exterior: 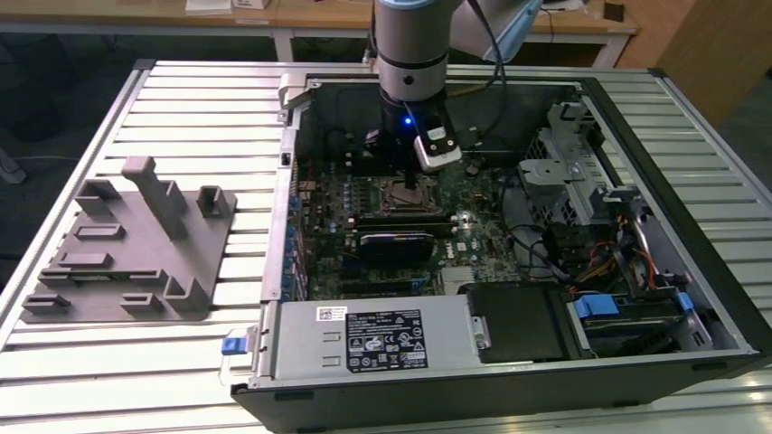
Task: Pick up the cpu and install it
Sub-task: 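Install the first cpu locking lever, then install the second cpu locking lever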
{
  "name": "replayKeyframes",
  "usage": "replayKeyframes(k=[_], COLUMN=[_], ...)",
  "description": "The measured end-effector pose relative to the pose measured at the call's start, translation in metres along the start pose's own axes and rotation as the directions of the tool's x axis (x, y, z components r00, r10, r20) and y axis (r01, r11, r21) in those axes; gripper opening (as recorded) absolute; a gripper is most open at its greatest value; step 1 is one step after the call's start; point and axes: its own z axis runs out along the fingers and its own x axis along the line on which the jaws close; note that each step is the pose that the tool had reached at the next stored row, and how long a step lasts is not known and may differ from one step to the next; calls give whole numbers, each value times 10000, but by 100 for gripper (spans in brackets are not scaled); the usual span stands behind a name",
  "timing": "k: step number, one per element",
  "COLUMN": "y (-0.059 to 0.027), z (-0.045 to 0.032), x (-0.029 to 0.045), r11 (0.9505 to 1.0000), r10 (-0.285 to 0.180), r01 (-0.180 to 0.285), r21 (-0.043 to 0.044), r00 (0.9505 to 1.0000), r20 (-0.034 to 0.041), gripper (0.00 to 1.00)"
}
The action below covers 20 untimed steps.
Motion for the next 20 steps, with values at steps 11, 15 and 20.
replayKeyframes(k=[11, 15, 20], y=[-54, -64, -70], z=[2, 2, 2], x=[-55, -57, -59], r11=[9998, 9998, 9998], r10=[-4, -4, -4], r01=[7, 7, 7], r21=[194, 197, 197], r00=[9999, 9999, 9999], r20=[-153, -154, -154], gripper=[11, 11, 11])
